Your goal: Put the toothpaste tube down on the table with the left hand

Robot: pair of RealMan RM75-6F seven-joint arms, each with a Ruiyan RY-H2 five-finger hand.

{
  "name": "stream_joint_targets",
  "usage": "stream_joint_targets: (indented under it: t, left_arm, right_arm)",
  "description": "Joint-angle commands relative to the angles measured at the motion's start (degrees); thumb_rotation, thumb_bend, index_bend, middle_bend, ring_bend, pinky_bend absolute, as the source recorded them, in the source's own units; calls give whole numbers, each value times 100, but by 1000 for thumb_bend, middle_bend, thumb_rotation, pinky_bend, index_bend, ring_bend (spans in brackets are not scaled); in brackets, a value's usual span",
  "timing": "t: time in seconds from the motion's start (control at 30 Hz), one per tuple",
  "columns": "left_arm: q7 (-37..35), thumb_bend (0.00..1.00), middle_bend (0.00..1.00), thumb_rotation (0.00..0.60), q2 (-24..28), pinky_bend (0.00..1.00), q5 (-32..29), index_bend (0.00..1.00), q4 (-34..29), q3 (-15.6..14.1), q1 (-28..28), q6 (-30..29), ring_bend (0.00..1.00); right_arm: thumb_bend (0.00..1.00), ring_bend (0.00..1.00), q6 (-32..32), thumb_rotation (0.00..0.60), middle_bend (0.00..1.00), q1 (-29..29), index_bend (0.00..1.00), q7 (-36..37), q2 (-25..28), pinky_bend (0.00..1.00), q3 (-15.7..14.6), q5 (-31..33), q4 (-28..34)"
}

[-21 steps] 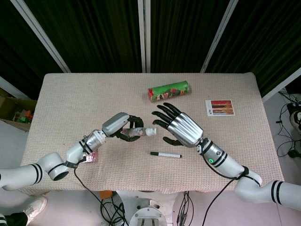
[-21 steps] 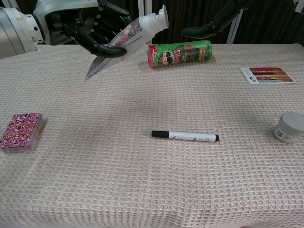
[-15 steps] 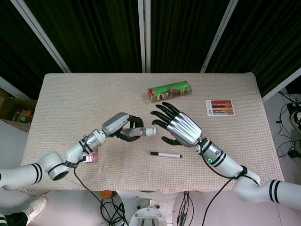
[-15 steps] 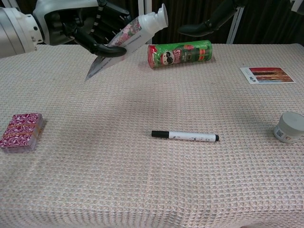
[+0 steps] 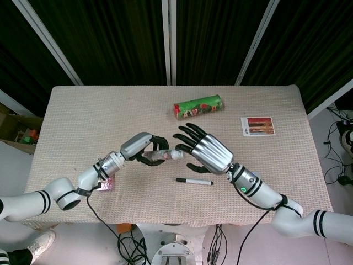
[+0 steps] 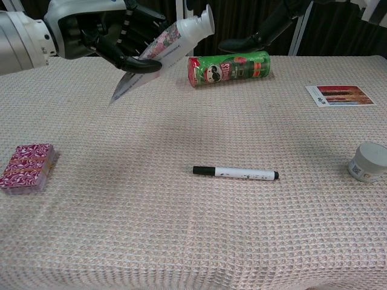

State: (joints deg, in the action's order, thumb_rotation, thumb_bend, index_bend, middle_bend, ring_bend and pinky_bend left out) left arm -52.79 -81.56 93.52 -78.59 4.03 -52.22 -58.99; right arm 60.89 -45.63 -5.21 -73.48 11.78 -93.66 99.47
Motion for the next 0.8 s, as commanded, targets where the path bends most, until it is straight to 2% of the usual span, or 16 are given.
stream_joint_targets:
  t: [0.03, 0.8]
  left_arm:
    - [-107, 687, 617, 600, -5, 564, -13, 566, 28, -5, -7, -12, 512]
    - [-1358, 705, 618, 600, -79, 564, 232, 566, 441, -193, -32, -387, 512]
  right_arm:
    - [246, 57, 13, 600, 207, 6, 381, 14, 19, 136, -28, 0, 8]
    - [245, 57, 240, 600, 207, 165, 392, 88, 179, 136, -227, 10, 92]
